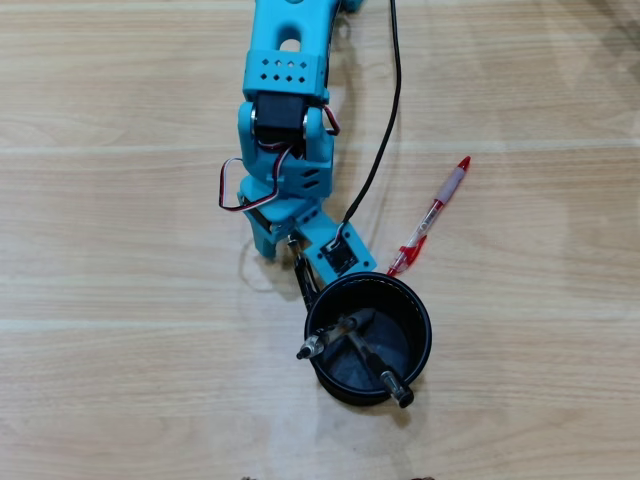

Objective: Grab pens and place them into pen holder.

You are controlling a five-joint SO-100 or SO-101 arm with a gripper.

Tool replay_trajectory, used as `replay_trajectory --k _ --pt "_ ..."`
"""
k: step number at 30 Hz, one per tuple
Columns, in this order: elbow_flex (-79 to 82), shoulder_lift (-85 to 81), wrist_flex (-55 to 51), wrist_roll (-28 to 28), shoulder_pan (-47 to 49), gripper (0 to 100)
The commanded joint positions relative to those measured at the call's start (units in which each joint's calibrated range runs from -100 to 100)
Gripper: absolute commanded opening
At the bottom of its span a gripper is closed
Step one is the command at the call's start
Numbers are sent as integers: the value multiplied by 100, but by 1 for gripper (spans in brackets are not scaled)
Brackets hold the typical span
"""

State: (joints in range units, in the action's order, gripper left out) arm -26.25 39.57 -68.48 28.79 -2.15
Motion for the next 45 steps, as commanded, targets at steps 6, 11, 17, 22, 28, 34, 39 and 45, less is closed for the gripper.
replay_trajectory --k 6,11,17,22,28,34,39,45 --pt "-594 -1057 -1287 639 -736 2" --pt "-621 -2579 1171 633 -817 2" --pt "1371 -3636 5133 1449 167 2" --pt "2331 -3103 6328 2196 917 2" --pt "1833 -2190 6328 2233 1191 2" --pt "1733 -2013 6328 2191 1248 6" --pt "1688 -2072 6336 2019 1231 12" --pt "1788 -2841 6216 1752 1215 11"
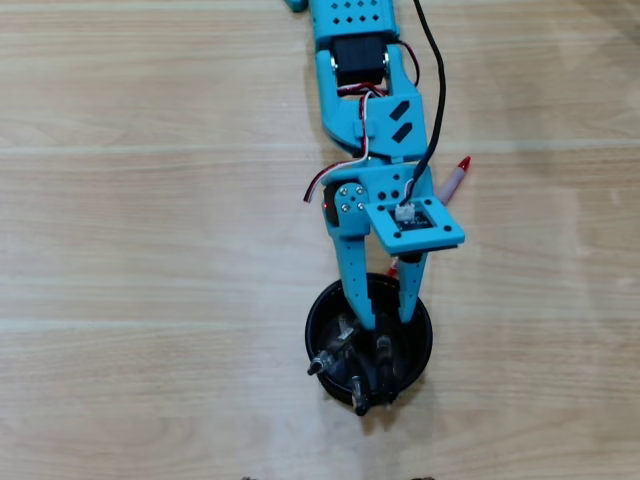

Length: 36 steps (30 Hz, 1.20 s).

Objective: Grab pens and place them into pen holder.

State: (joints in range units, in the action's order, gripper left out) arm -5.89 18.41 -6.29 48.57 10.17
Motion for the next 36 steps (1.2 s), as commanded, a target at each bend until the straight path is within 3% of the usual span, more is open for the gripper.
replay_trajectory --k 1,4,7,9,12,15,17,22,36 --pt "-240 -928 -218 -351 -9 11" --pt "-321 -1909 -1799 -549 7 11" --pt "-638 -2737 -4412 -466 7 12" --pt "-873 -2813 -6329 162 31 16" --pt "-792 -2602 -8477 1735 733 21" --pt "-557 -2111 -8641 3157 1588 22" --pt "-502 -1638 -8323 3486 1918 21" --pt "-919 -514 -7575 3486 2120 20" --pt "-2621 1701 -7532 3324 1660 20"
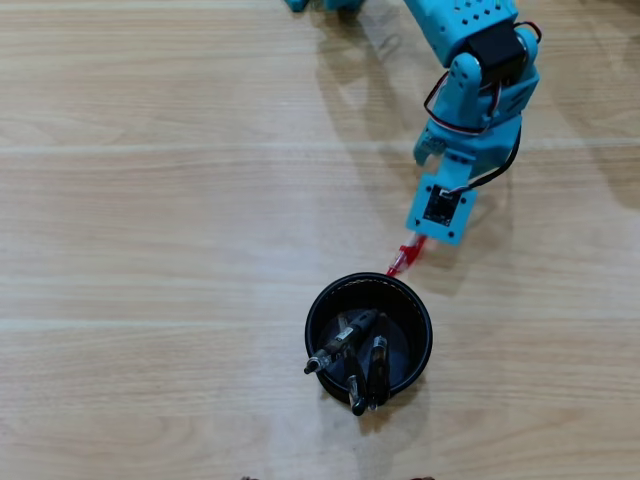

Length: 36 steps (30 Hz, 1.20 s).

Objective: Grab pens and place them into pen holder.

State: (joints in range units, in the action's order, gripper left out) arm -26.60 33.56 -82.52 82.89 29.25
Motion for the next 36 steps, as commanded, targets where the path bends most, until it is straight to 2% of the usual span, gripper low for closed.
replay_trajectory --k 1,5,11,15,22,24,27,31,33,36 --pt "-658 330 168 -171 -312 20" --pt "-893 761 624 -349 -482 20" --pt "-957 811 615 -427 -506 18" --pt "-947 795 581 -427 -587 1" --pt "-748 -194 -150 -453 -570 2" --pt "-803 -761 74 -756 -570 2" --pt "-712 -1631 1973 -1640 -716 2" --pt "402 -2595 6081 -3736 -1401 2" --pt "1361 -2984 7517 -3992 -1716 2" --pt "2239 -3085 8213 -3731 -2014 2"
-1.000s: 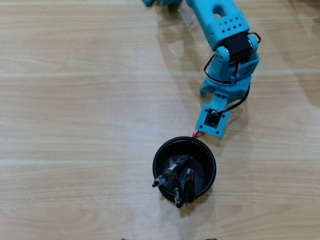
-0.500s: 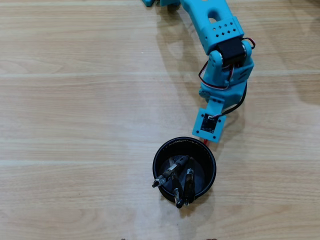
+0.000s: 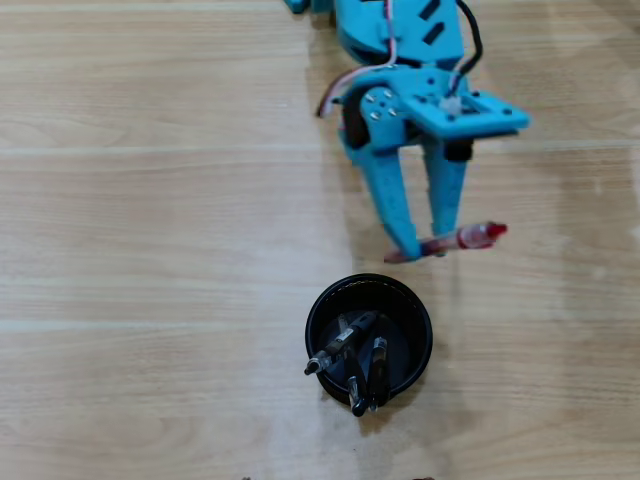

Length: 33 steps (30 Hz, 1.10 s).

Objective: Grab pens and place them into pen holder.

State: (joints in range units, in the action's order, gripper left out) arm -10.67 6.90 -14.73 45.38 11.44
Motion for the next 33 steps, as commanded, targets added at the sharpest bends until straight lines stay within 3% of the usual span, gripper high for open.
replay_trajectory --k 1,4,9,17,21,24,27,30,33 --pt "736 -276 1383 187 -305 2" --pt "528 350 1271 517 -386 2" --pt "-504 1474 1262 590 -346 2" --pt "-902 2091 1262 522 -289 12" --pt "-902 1956 1142 323 -233 11" --pt "-866 1246 -36 -215 -225 11" --pt "-395 -208 -1944 -1329 -281 12" --pt "1126 -2330 -3353 -2317 -555 12" --pt "3063 -4806 -4238 -2714 -773 12"
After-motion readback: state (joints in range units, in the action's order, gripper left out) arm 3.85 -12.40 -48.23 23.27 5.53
